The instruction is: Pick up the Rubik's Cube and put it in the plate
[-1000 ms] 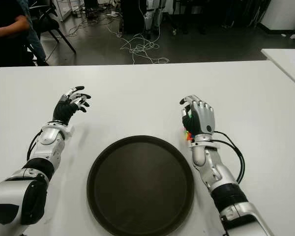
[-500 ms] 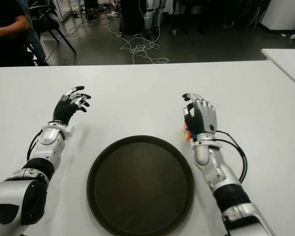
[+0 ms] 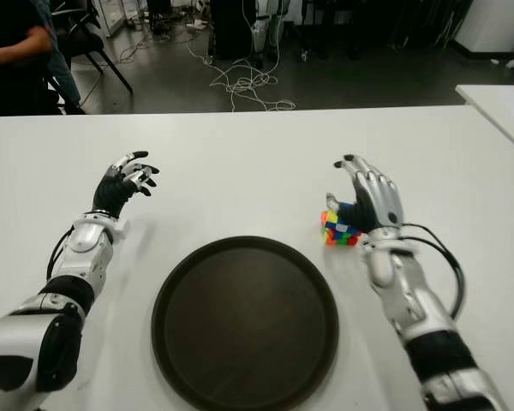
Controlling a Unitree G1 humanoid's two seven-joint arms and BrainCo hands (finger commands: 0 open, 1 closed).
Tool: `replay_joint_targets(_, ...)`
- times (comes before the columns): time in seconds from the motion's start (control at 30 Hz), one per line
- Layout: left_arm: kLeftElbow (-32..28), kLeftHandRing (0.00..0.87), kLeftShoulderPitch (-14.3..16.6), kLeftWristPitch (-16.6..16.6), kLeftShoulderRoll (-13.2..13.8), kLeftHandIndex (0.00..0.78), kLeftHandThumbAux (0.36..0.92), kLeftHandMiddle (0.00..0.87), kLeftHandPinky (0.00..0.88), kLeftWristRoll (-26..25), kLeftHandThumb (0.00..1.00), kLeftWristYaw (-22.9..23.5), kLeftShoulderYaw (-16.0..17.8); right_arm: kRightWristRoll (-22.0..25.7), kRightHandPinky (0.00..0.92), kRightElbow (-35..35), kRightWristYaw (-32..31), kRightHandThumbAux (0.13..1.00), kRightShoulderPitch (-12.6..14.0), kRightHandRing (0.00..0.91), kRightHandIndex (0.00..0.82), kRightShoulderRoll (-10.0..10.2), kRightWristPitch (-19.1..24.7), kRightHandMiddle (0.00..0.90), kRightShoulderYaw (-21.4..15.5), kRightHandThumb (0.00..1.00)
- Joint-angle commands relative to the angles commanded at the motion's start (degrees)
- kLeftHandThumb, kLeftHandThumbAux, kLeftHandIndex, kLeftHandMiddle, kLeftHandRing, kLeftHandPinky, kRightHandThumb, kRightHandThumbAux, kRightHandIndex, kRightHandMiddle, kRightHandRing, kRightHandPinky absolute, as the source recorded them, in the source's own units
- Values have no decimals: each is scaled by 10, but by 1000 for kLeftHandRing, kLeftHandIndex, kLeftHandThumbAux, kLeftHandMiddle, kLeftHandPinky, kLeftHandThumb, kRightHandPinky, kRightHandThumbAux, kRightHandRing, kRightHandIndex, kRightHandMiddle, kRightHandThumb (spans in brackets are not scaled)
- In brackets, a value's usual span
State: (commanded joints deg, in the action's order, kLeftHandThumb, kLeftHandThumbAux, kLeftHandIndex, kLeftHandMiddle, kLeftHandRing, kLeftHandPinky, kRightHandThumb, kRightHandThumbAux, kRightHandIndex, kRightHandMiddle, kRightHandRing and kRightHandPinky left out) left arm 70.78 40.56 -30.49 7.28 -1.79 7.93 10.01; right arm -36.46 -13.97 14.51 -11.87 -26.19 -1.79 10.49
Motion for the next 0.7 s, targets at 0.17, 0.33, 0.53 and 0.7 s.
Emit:
replay_joint_targets(0.17,1,512,1,1,0,231,664,430,572,-1,155,-2,1,6,0,25,-24,698,22,0,0,-11,0,0,-5,0)
replay_joint_targets(0.33,1,512,0,2,1,231,667,432,573,-1,158,-2,2,9,0,35,-40,699,32,0,0,-15,-2,0,-7,0)
replay_joint_targets(0.53,2,507,0,2,1,236,666,425,566,-1,164,-1,3,10,0,-1,-36,689,38,0,0,-21,-27,0,-4,0)
replay_joint_targets(0.7,2,506,-1,2,1,237,666,425,567,-2,160,0,3,6,0,-8,-38,684,35,0,0,-22,-33,0,-3,0)
